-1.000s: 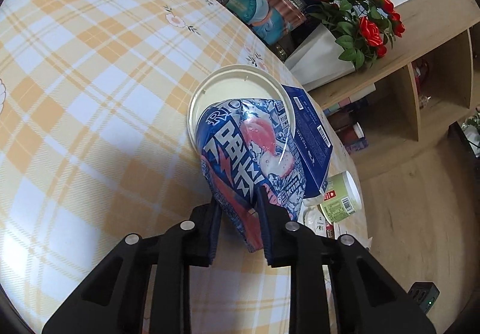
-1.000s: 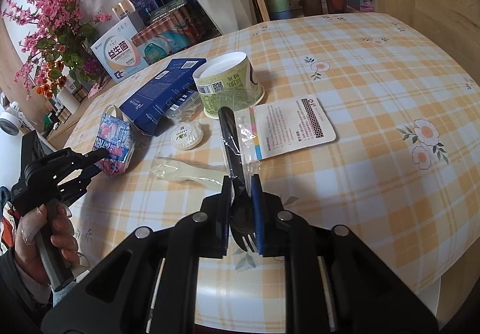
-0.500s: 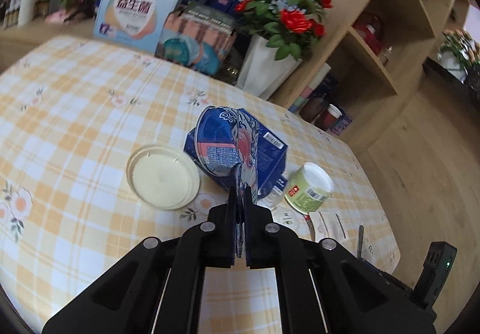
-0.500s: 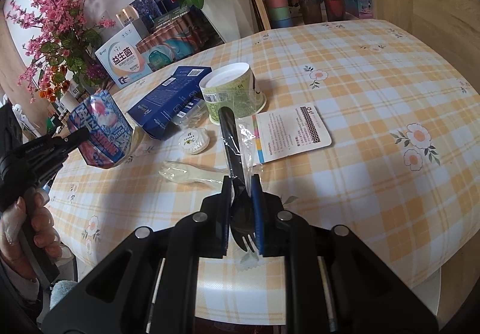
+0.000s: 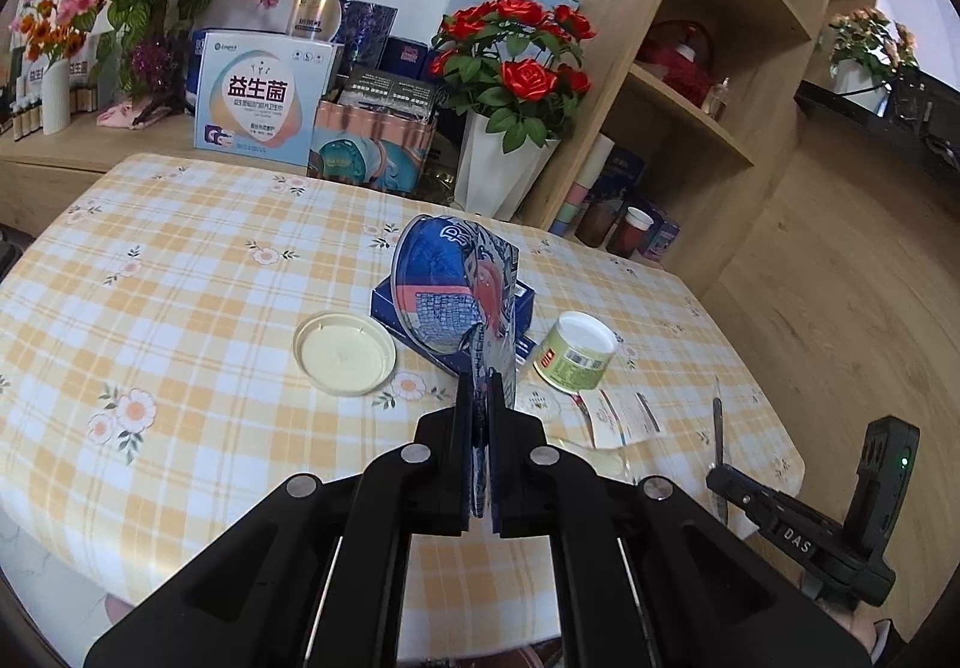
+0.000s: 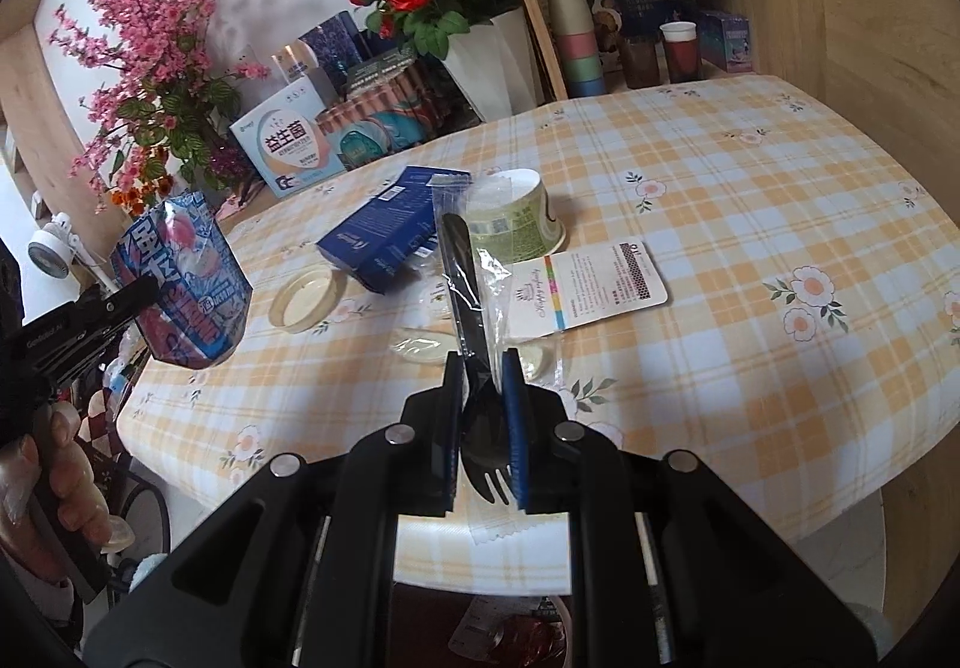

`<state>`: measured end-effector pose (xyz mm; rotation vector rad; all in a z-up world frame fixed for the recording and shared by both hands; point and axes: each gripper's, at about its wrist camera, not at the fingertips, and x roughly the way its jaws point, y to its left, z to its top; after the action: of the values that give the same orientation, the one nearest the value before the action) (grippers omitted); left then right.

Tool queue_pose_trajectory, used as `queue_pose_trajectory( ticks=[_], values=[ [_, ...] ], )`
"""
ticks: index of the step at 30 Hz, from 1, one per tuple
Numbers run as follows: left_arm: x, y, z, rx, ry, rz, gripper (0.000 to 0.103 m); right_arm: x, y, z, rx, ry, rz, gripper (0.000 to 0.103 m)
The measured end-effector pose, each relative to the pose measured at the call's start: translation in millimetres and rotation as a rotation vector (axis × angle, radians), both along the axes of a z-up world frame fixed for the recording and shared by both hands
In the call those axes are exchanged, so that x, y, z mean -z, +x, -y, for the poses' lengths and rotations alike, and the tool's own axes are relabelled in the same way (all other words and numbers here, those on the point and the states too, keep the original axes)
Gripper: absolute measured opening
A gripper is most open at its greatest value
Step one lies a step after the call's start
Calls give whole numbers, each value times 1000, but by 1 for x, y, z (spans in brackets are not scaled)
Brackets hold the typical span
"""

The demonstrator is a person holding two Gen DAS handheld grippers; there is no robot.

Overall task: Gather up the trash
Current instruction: 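Carry the snack bag and fork from the table over the bin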

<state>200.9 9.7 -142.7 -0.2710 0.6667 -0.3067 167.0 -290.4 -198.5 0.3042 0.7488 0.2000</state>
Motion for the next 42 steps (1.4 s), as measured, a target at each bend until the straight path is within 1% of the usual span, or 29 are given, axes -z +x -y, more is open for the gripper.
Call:
queue_pose_trajectory(
  ticks=[8, 16, 23, 26, 32, 37, 42],
  values=[
    [-13, -60, 8, 48, 15, 25, 4, -7, -34, -8, -29, 0, 8, 16],
    [-18, -101, 13, 75, 10, 36, 4, -16, -64, -13, -68, -9, 16, 16],
    [-21, -128, 6, 63, 10, 52, 4, -18, -87, -24, -123, -21, 3, 16],
    [-22, -139, 1, 56, 10, 59, 4, -15, -98, -32, -157, -17, -17, 16],
    [-18, -160, -10, 30, -4, 56, 4, 2, -118, -47, -208, -9, -78, 16],
    [-7, -174, -16, 11, -21, 34, 4, 12, -127, -55, -229, -24, -109, 17],
    [3, -178, -19, 5, -27, 11, 4, 23, -128, -62, -248, -36, -153, 17]
  ],
)
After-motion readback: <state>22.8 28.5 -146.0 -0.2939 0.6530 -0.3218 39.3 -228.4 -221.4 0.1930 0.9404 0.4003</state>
